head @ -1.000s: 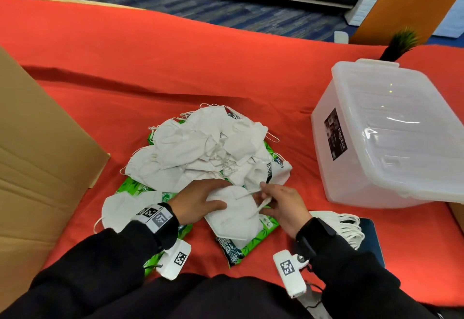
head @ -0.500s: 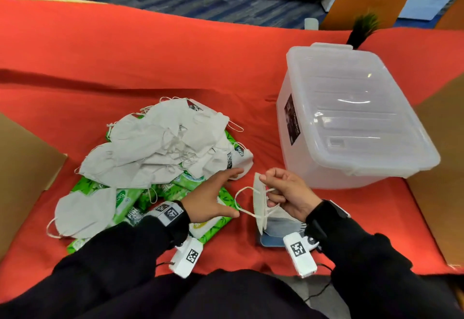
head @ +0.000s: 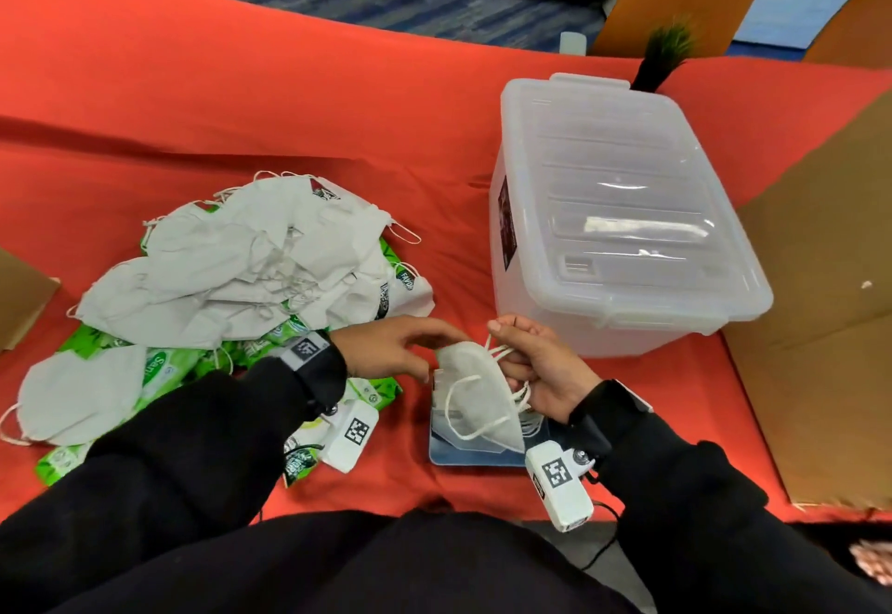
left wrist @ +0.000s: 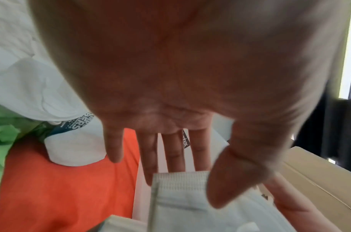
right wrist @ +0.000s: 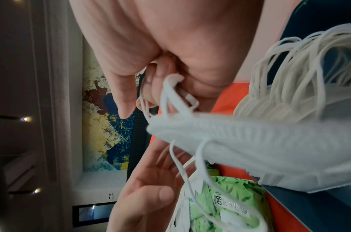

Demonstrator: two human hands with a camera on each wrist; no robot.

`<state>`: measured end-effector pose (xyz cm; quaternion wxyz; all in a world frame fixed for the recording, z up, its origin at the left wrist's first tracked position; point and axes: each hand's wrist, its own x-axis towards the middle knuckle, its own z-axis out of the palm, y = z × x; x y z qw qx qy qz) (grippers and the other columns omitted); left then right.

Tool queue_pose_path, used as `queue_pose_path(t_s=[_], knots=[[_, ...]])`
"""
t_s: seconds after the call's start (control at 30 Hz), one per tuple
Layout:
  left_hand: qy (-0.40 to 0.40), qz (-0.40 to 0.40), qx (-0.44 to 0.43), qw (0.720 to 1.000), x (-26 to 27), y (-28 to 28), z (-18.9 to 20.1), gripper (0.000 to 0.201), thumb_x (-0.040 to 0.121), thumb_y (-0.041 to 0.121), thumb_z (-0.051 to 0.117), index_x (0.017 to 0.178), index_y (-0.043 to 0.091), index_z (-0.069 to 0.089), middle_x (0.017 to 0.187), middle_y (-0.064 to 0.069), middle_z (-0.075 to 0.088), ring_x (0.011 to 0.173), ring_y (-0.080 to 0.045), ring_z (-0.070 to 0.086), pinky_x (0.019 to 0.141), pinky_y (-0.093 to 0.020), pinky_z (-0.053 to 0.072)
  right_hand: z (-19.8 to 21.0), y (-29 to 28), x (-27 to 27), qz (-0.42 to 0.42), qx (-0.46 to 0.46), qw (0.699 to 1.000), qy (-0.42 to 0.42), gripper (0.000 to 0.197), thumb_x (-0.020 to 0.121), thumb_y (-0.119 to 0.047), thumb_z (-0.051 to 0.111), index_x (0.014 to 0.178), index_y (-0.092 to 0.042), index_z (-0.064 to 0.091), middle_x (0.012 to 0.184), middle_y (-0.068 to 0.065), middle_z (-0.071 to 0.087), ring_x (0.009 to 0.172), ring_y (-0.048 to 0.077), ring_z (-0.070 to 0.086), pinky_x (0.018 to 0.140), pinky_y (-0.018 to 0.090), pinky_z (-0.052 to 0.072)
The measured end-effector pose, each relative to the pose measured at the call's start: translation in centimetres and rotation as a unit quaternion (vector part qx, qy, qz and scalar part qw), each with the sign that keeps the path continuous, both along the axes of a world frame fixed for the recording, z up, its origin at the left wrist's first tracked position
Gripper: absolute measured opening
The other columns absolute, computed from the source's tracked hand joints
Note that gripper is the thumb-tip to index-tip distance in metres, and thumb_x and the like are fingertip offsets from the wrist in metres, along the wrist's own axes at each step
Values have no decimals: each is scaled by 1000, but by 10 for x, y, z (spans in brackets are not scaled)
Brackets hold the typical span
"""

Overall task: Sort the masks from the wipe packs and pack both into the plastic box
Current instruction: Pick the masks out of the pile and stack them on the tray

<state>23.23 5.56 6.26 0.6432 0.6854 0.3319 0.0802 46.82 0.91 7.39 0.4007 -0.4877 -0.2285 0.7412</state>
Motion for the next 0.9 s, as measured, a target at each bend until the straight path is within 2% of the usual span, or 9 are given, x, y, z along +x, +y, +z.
queue_pose_path(t_s=[0.1, 0.17, 0.27, 0.37, 0.53, 0.6, 0.7, 0.8, 0.9], knots=[[-4, 46, 11, 999, 6, -5, -1, 31, 89, 4, 74, 119, 12, 69, 109, -5, 74, 101, -16, 69, 88, -28, 53, -3, 0, 12, -3, -12, 999, 30, 18, 88, -15, 72, 78, -17, 57, 49, -8, 26, 35, 3, 18, 32, 17, 19], [41, 34, 50, 997, 12, -10, -1, 20, 93, 17, 73, 113, 14, 71, 99, 2, 75, 90, -10, 69, 81, -25, 53, -6, 0, 20, 3, -10, 1000, 1, 22, 85, -21, 77, 78, -17, 57, 51, -6, 28, 37, 5, 20, 34, 19, 23], [140, 21, 154, 978, 17, -18, 9, 14, 96, 21, 64, 107, 16, 71, 93, 10, 69, 80, 4, 59, 70, -16, 41, -14, -4, 31, 53, 36, 987, -144, 41, 72, -44, 88, 83, -18, 59, 61, -4, 37, 47, 9, 29, 41, 24, 30], [203, 5, 238, 950, 27, -23, 26, 21, 94, 25, 54, 97, 9, 66, 91, -1, 69, 85, -14, 58, 71, -28, 40, -13, -12, 36, 176, 74, 944, -267, 57, 63, -61, 84, 93, -16, 65, 62, -9, 53, 52, 7, 44, 51, 25, 36], [239, -17, 300, 923, 53, -27, 45, 21, 97, 20, 48, 86, 8, 61, 77, -6, 63, 80, -23, 60, 71, -38, 42, -15, -20, 33, 354, 90, 887, -283, 30, 80, -34, 83, 105, -18, 74, 101, -5, 79, 95, 9, 73, 82, 27, 55], [240, -37, 294, 924, 56, -28, 48, 24, 99, 32, 55, 90, 11, 65, 82, -4, 67, 83, -21, 62, 75, -37, 45, -23, -21, 32, 359, 101, 860, -348, 15, 79, -28, 74, 86, -15, 72, 82, 0, 76, 76, 11, 70, 72, 36, 55], [261, -86, 288, 918, 54, -33, 47, 30, 89, 49, 70, 102, 22, 67, 80, 4, 66, 75, -12, 58, 71, -32, 43, -33, -21, 36, 266, 50, 899, -343, 29, 89, -5, 54, 60, -12, 58, 53, 4, 55, 44, 12, 48, 52, 28, 39], [321, -144, 385, 853, 48, -38, 37, 25, 93, 40, 61, 103, 18, 63, 91, -9, 68, 89, -27, 62, 66, -34, 38, -31, -22, 49, 154, 37, 944, -289, 33, 85, -1, 53, 56, -14, 64, 64, 7, 63, 60, 16, 57, 58, 27, 47], [349, -158, 430, 818, 40, -44, 23, 20, 99, 30, 47, 101, 13, 57, 93, -16, 68, 86, -37, 63, 62, -37, 34, -25, -18, 65, 70, 27, 992, -103, 18, 79, -12, 55, 61, -9, 58, 74, 16, 65, 78, 26, 67, 74, 35, 54]])
